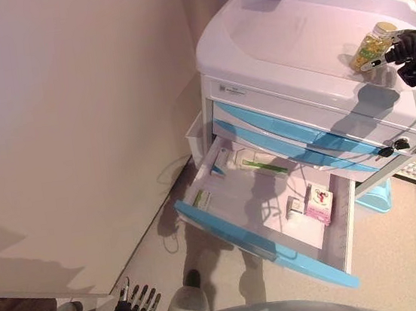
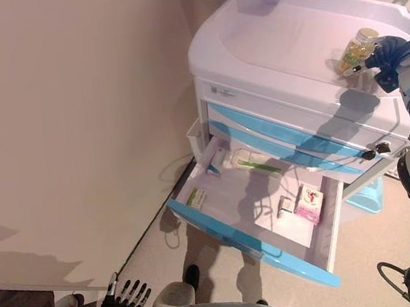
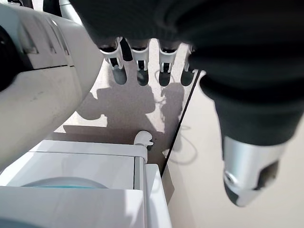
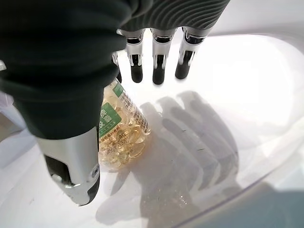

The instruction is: Open the drawer and pick up the medicine

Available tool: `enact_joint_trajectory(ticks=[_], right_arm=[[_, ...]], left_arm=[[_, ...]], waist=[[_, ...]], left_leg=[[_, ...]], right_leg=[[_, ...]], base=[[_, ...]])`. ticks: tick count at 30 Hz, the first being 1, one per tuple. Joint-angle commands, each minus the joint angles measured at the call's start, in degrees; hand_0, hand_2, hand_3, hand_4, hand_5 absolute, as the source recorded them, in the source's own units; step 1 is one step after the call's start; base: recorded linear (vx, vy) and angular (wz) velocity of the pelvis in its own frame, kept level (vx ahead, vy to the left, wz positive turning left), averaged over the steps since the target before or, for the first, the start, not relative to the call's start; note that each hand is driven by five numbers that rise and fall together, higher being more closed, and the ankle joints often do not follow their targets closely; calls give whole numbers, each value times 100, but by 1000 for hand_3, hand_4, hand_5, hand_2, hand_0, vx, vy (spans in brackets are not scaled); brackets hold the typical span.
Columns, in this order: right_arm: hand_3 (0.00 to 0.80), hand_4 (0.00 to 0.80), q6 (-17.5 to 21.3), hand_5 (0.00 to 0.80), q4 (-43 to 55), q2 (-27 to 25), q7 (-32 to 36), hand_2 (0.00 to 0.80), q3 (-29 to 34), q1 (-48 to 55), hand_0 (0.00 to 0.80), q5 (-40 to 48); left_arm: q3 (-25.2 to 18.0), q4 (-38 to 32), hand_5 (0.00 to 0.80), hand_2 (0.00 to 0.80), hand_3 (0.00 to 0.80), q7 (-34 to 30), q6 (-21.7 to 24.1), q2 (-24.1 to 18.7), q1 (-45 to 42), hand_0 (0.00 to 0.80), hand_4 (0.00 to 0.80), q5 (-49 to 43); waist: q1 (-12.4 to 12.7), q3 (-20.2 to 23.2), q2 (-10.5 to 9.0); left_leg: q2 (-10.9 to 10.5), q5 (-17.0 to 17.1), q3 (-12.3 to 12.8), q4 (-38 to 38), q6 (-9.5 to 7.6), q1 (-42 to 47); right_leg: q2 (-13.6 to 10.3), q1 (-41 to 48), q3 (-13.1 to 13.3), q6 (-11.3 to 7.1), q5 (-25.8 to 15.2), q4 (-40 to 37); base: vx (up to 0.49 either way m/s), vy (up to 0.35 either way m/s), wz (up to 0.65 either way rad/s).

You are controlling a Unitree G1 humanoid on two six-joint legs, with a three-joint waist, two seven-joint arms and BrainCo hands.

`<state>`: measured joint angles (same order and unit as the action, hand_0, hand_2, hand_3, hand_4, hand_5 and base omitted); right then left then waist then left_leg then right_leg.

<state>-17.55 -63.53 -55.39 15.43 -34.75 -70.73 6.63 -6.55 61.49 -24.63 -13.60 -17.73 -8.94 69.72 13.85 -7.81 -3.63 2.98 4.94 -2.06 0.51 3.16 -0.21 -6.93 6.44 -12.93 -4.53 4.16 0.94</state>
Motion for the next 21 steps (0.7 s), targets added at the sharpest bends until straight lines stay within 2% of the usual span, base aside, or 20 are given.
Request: enact_joint_trajectory(ticks=[1, 10, 21], right_arm=[[0, 0, 40, 0, 236, -316, -183, 0, -755, -984, 0, -56], [0, 0, -145, 0, 646, -521, -512, 0, -833, -1164, 0, 259], [0, 0, -362, 0, 1826, -1073, -1729, 0, -979, -1658, 0, 852]], left_arm=[[206, -96, 0, 0, 0, -146, -46, -266, -44, 0, 0, -95], [241, -136, 0, 0, 0, -175, -2, -258, -39, 0, 0, -34], [306, -372, 0, 0, 0, -317, 108, -255, -76, 0, 0, -133]], waist=[[10, 173, -121], [-153, 225, -116], [-468, 353, -116]], left_leg=[[26, -724, -214, -275, 79, -44], [50, -722, -85, -234, 85, 19], [125, -659, 123, -96, 152, 103]], right_leg=[[-235, -315, -39, -216, -176, 181], [-230, -339, 53, -238, -218, 159], [-210, -391, 207, -288, -320, 74]], base=[[0, 0, 0], [-21, -3, -5], [-45, -14, -13]])
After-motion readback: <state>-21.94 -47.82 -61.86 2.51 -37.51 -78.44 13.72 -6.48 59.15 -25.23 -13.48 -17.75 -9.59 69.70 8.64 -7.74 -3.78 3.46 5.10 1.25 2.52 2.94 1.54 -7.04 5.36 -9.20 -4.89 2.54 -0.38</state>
